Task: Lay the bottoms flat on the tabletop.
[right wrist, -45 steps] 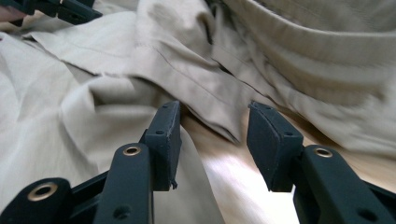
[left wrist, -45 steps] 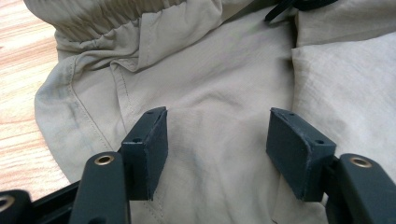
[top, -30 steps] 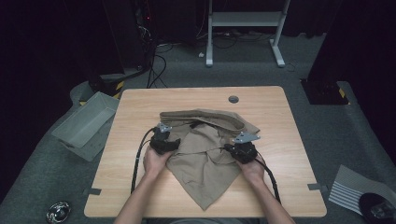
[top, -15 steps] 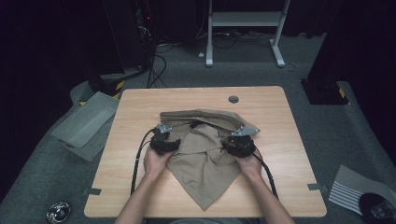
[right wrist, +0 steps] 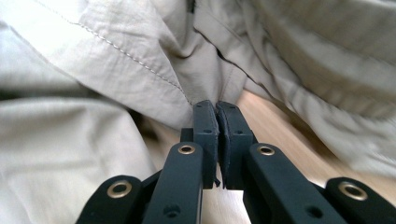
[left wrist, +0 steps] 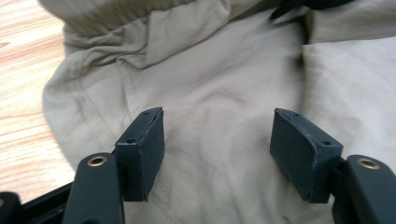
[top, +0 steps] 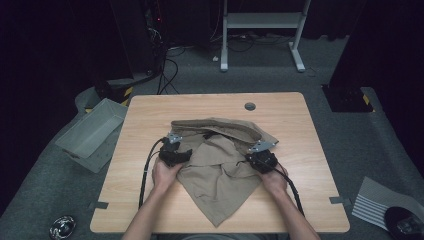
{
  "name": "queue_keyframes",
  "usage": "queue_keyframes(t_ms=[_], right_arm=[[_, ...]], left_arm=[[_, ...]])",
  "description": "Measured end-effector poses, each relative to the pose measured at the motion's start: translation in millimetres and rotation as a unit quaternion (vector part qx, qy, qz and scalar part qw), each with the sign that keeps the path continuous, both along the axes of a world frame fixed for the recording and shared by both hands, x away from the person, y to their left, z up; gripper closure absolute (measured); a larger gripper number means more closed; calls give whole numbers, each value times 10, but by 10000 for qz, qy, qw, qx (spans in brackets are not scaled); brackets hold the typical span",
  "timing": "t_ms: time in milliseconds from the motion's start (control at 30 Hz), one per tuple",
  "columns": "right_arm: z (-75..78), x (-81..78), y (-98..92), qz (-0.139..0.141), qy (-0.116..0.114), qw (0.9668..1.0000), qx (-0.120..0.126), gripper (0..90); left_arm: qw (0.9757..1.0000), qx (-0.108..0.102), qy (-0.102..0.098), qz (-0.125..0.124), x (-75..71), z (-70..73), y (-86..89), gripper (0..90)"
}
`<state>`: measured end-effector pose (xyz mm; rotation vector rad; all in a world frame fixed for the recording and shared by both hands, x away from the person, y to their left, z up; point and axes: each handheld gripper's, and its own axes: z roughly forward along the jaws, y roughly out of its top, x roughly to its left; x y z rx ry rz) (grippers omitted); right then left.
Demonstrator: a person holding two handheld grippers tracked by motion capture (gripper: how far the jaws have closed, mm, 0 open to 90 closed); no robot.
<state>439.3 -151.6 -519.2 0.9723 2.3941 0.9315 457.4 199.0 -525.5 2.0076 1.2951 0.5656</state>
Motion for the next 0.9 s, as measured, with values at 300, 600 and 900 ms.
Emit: queue_keyframes(t_ms=[300, 600, 900], right_arm=[[48, -218, -640, -463, -80, 9989, 96, 863], [267, -333, -405, -187, -491, 9975, 475, 598], [105, -100, -9, 99, -5, 9991, 407, 798]], left_arm=[[9990, 49, 249, 372, 71, 41, 217, 366], [9996, 174, 235, -32, -42, 103, -41, 340], [9995, 226, 156, -136, -62, 46, -128, 326]])
